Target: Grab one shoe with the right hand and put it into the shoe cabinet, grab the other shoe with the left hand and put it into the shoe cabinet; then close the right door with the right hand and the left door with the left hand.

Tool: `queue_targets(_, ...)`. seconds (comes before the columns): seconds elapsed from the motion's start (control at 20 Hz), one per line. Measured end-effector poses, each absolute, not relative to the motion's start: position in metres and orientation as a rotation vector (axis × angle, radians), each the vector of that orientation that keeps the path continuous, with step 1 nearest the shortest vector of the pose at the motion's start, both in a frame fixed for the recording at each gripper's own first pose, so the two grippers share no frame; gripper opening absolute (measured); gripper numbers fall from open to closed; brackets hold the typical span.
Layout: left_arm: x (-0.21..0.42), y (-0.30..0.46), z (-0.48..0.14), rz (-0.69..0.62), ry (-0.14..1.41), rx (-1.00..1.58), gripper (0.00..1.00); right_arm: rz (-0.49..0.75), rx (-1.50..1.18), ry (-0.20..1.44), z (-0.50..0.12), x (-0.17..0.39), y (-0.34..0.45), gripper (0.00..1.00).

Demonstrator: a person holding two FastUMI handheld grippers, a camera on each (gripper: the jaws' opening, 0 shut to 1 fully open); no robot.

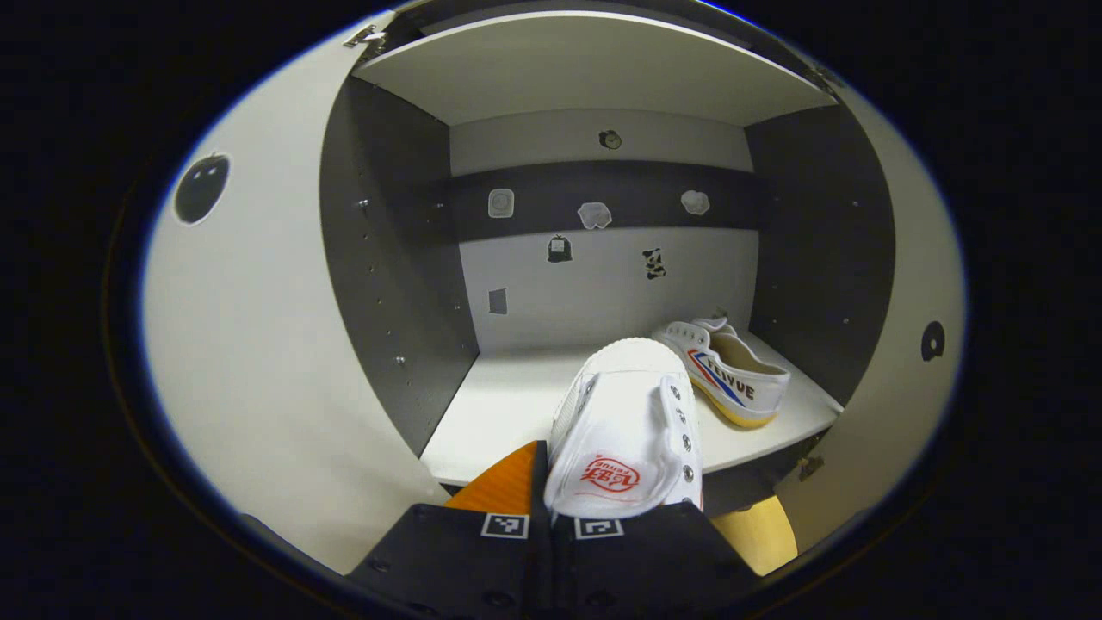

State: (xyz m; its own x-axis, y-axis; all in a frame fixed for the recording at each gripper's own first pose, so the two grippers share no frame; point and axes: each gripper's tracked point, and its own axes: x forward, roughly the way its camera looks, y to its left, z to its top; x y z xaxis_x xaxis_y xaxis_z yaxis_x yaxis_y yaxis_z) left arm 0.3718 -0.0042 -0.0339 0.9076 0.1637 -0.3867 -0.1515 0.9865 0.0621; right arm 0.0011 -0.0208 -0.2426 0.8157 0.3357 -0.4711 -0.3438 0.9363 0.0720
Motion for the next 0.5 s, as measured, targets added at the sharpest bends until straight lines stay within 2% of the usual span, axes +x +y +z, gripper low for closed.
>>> queue_targets(0.5, 0.518, 0.041, -0.045, 0.227, 0.546, 0.107, 0.05, 0.367, -0.033, 0.515, -0.254, 0.008, -0.035, 0.99)
